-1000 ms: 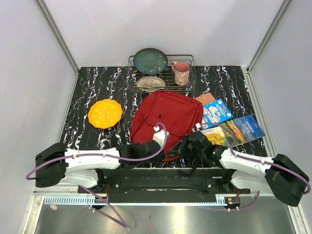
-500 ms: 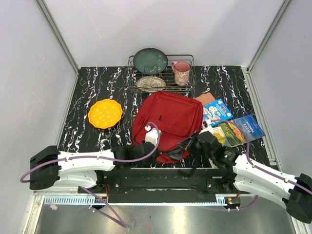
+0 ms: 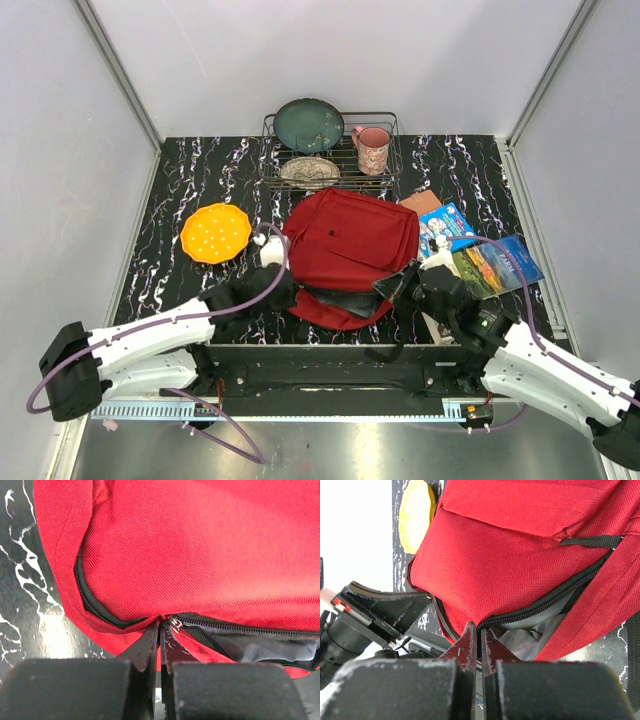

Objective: Pack the student bag
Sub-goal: Unzip the student bag at the center of the board.

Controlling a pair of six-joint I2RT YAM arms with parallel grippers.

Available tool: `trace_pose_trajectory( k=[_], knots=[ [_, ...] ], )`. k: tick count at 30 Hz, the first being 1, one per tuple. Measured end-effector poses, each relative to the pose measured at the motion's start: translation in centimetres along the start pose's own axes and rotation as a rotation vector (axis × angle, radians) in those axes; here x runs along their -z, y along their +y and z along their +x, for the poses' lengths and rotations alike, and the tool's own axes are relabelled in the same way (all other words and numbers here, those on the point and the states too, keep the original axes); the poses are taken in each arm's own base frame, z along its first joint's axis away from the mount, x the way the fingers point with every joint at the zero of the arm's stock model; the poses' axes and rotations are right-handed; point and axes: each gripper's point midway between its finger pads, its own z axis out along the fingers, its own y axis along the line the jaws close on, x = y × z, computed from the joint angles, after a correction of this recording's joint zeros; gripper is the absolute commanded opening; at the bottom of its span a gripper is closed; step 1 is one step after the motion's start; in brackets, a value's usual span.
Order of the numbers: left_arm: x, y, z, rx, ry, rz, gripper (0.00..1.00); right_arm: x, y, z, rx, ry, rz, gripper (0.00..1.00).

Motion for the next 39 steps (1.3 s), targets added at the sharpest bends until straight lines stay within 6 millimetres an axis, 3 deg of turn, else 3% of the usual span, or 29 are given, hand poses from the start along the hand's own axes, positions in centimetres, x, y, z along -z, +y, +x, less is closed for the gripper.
trace_pose_trajectory(
  k=[5,14,18,22,27,30,33,37,39],
  knots=[
    [0.3,0.6,-2.9,0.071,-0.042,0.033,0.0,0.8,0.9,-0.6,0.013,-0.019,-0.043,0.0],
    [1.7,-0.4,-2.8,-0.015,-0.013,0.159,0.0,1.1,1.6,-1.3,0.056,-0.026,-0.037,0.03],
    [2.9,-1.4,-1.7,-0.044,-0.007,0.272,0.0,-0.1,1.5,-1.1,0.093,-0.008,0.01,0.02],
    [3.9,-3.8,1.0,-0.127,0.056,0.362,0.0,-1.3,2.2,-1.7,0.172,-0.003,0.042,0.0],
    [5.0,-6.3,4.7,-0.222,0.142,0.427,0.0,-3.0,6.7,-2.2,0.283,0.058,-0.012,0.0],
    [5.8,-7.5,4.9,-0.23,0.133,0.449,0.0,-4.2,9.0,-1.9,0.339,0.11,-0.056,0.0],
    [6.3,-8.2,4.6,-0.212,0.108,0.453,0.0,-5.5,9.8,-1.7,0.384,0.137,-0.058,0.02],
    [5.7,-8.1,3.9,-0.179,0.067,0.414,0.0,-7.3,9.1,-1.9,0.407,0.151,-0.017,0.21],
    [5.1,-8.4,3.6,-0.168,0.051,0.4,0.0,-8.0,8.0,-2.4,0.398,0.151,0.021,0.37]
  ],
)
